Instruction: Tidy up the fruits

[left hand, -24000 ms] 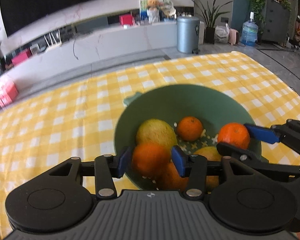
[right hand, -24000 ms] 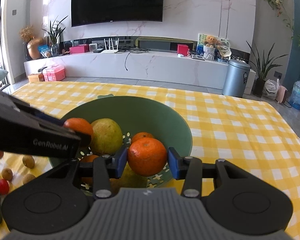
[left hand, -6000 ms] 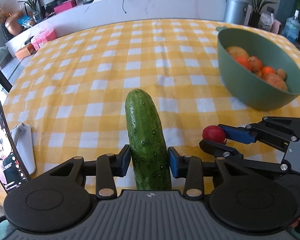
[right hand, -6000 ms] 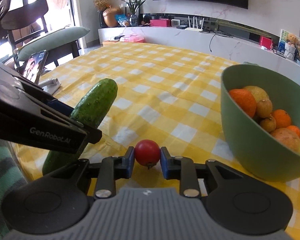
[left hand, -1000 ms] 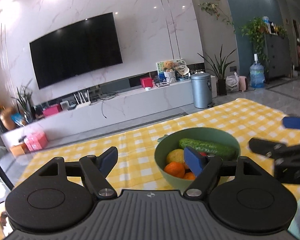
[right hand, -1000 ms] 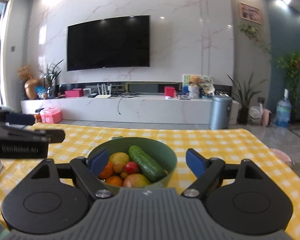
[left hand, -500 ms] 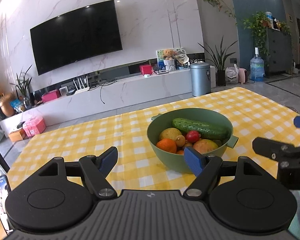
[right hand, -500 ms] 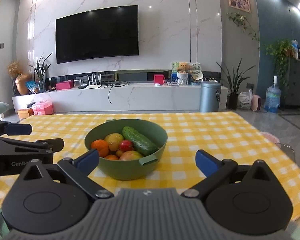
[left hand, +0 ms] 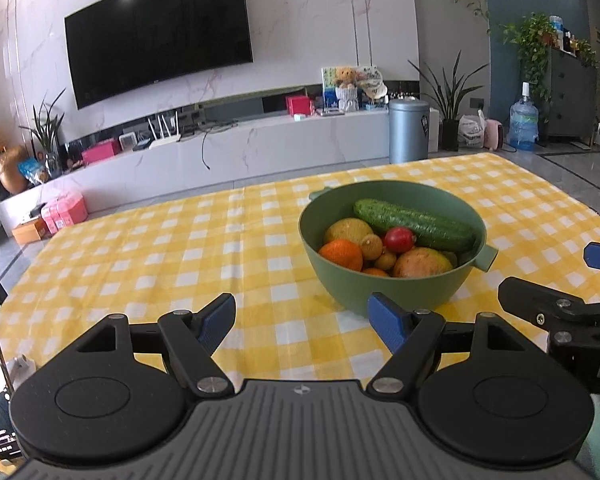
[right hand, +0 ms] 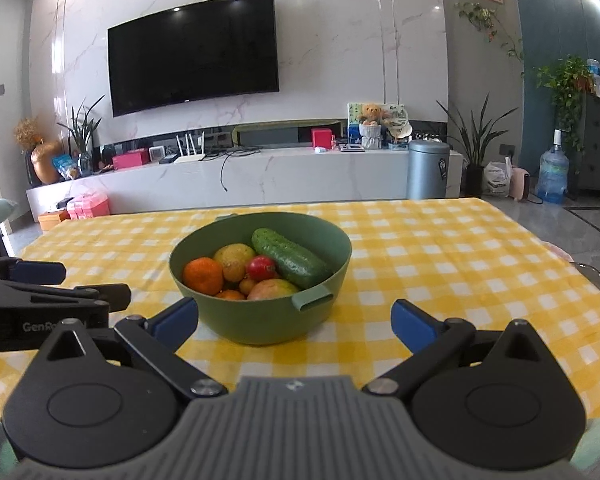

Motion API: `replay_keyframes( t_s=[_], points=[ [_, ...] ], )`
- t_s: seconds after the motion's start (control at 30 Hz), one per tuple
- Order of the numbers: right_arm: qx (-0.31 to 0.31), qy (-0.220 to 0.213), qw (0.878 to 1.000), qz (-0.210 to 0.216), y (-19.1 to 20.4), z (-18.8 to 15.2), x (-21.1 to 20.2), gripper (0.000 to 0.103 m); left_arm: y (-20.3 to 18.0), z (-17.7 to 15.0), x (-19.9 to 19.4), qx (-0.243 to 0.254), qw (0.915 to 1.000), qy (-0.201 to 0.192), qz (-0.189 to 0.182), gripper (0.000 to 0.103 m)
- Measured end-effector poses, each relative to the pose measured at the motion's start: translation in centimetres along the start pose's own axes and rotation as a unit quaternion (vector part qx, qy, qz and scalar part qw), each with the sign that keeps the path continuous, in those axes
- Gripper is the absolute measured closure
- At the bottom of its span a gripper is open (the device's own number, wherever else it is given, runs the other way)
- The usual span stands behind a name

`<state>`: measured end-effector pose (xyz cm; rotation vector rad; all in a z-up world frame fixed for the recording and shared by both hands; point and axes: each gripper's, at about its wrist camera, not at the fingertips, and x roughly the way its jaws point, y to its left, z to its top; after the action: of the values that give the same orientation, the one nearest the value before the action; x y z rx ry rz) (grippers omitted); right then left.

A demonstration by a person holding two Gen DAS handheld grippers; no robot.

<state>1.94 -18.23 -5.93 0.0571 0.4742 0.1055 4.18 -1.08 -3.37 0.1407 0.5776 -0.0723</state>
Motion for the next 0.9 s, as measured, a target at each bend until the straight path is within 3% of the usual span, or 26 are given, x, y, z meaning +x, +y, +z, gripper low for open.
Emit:
replay_keyframes(
  t_s=[0.27,0.9],
  points=[
    [-0.004,0.007,1.0,-0.005,0.19,-0.03,0.44,0.004,-0.04,-0.16,0.44,0.0,0.9998,0.018,-0.004,0.014],
    [-0.005,0.007,1.0,-0.005,0.23,-0.1,0.45,0.004,-0.16,-0.08,0.34,-0.001,0.9998,0.018,-0.006,0.014]
  ],
)
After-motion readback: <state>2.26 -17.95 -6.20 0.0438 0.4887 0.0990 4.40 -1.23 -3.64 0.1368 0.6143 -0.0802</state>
